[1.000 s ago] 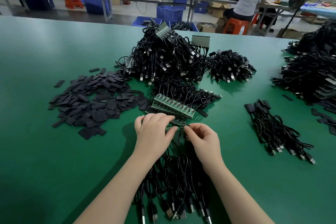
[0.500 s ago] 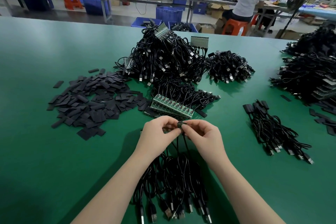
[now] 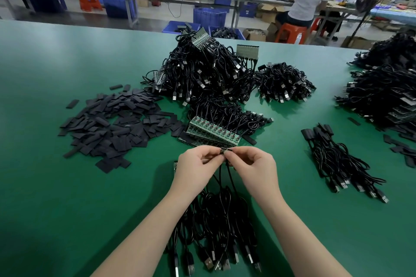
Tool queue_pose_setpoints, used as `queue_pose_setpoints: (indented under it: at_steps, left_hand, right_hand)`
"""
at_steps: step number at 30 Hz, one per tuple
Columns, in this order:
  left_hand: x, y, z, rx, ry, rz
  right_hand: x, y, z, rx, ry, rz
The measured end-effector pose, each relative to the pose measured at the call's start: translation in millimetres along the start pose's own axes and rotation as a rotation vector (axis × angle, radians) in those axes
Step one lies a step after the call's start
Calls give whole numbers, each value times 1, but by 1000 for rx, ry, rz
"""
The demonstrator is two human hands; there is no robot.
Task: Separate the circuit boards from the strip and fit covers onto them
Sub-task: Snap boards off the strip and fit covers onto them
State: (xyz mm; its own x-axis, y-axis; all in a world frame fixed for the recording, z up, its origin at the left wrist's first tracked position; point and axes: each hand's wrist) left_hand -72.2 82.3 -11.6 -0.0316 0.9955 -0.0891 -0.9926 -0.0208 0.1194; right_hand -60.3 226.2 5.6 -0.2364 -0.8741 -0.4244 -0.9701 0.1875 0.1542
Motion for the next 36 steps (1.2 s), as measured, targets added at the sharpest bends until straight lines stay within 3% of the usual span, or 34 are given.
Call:
queue_pose_setpoints:
  at_steps: [23, 28, 36]
  left_hand:
    - [4, 2, -7, -8, 135, 68]
    - [7, -5, 0, 66, 165, 76]
    - [5, -4, -6, 111, 405, 15]
  right_hand:
    - [28, -12, 5, -52, -123, 196]
    - [24, -8, 13, -20, -114, 208]
    - [-29, 1, -3, -29, 25, 529]
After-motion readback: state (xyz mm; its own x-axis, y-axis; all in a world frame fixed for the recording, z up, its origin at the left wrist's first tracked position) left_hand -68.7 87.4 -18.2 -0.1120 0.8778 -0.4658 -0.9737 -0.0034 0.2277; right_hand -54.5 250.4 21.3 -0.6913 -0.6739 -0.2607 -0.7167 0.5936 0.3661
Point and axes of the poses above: each hand's wrist, its own y-axis towards the middle knuckle, its own x-axis out of the palm, z = x × y, and after that the axes turned 8 degrees about -y, right-handed
